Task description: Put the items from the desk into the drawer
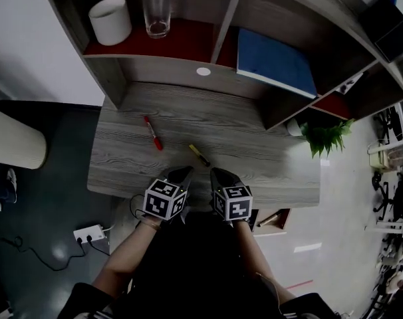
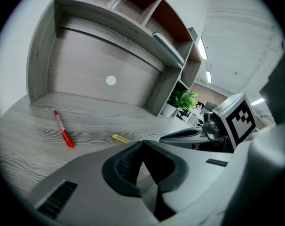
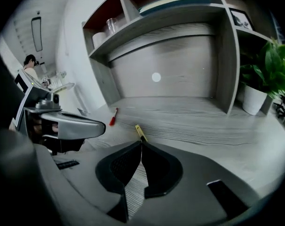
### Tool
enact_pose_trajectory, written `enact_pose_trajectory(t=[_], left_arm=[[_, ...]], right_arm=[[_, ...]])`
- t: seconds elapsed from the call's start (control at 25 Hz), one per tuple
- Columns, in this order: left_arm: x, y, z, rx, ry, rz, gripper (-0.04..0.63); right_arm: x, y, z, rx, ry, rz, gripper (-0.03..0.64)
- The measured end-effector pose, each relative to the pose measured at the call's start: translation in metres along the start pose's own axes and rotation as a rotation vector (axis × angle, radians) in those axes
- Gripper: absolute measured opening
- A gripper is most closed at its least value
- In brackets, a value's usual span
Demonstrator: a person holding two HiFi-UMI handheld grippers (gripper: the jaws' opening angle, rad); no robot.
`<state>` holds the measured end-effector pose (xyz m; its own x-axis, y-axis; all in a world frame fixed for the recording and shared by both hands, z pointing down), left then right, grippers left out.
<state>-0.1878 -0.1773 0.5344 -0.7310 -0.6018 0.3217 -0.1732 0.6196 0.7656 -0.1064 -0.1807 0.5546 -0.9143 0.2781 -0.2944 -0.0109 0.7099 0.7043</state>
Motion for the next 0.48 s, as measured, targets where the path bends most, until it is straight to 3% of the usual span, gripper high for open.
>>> enact_pose_trajectory(t=[0.24, 0.48], left_arm=[[0.012, -0.006, 0.003, -0.006, 0.025, 0.023, 0.015], [0.017, -0.009, -0.003, 0.008, 0.050, -0.027, 0.015]], right_arm=[[0.010, -0.006, -0.021, 0.127, -0.055, 0.176, 0.077], [0.011, -0.009, -0.044, 0.230, -0.074, 0.300, 0.112]])
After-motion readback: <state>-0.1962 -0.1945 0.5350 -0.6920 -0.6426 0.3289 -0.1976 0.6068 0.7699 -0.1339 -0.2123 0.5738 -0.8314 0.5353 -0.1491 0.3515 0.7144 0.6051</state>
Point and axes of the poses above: the fingertips, and each gripper's own axes: z backward along the fingers, x to its left, y out of its underside, the point moved 1 cm from there along z, backward along the fingers, and after that the axes turned 6 degrees about -z, right-handed, at the moved point
